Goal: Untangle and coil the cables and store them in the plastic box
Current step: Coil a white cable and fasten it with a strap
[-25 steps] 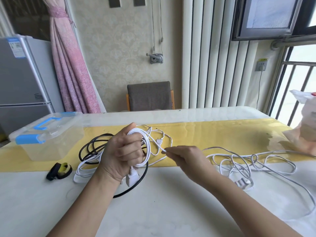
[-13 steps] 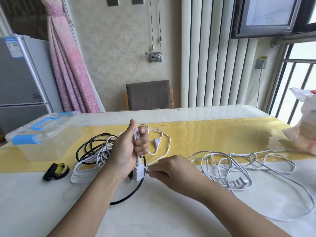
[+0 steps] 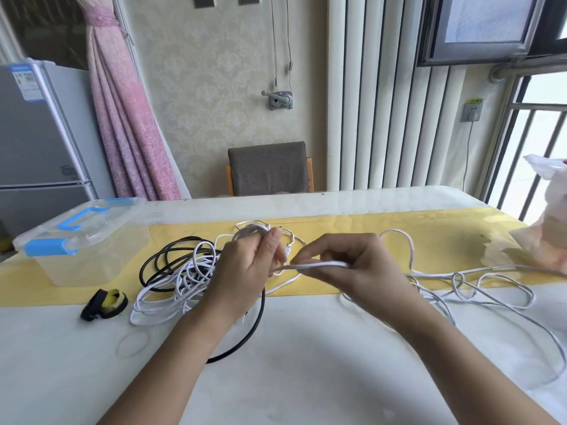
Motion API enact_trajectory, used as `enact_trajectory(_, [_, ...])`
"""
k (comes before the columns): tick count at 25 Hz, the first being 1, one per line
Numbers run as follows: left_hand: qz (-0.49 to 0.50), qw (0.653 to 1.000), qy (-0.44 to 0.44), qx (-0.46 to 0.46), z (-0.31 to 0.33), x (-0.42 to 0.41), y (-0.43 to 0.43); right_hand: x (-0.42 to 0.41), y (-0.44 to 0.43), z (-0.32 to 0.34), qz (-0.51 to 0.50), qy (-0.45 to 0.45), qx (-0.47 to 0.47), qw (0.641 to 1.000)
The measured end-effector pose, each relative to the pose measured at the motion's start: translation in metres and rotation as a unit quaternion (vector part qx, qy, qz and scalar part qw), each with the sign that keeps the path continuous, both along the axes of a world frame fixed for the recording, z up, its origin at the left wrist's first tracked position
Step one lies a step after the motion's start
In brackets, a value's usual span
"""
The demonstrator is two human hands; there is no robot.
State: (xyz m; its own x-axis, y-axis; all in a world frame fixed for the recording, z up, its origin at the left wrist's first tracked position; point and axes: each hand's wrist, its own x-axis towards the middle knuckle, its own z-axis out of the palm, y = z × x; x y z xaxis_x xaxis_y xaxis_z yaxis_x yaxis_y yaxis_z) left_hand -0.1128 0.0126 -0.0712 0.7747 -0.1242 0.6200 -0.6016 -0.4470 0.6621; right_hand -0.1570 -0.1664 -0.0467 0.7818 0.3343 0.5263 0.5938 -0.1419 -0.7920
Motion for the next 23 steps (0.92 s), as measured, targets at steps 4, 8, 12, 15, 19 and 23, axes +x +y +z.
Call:
enact_trajectory(4, [-0.111, 0.984, 0.139, 0.008, -0.002, -0.009, -0.007, 0.008, -0.014, 0.009, -0.048, 0.072, 0.144, 0.986])
enact_trajectory(8, [-0.176, 0.944, 0.277, 0.014, 0.006, -0.017, -0.009, 0.019, -0.026, 0.007, -0.119, 0.131, 0.238, 0.955])
enact_trajectory(12, [-0.388, 0.798, 0.459, -0.045, 0.013, -0.02, -0.007, 0.022, -0.025, 0.003, -0.143, 0.157, 0.243, 0.947])
enact_trajectory(15, [-0.585, 0.623, 0.496, -0.155, 0.017, -0.016, -0.001, 0.028, -0.029, -0.001, -0.142, 0.184, 0.248, 0.941])
enact_trajectory(19, [-0.65, 0.544, 0.461, -0.264, 0.019, -0.014, 0.004, 0.034, -0.023, -0.013, -0.126, 0.222, 0.194, 0.947])
enact_trajectory(23, [-0.59, 0.522, 0.405, -0.464, 0.017, -0.002, 0.019, 0.028, -0.007, -0.019, -0.106, 0.194, 0.058, 0.973])
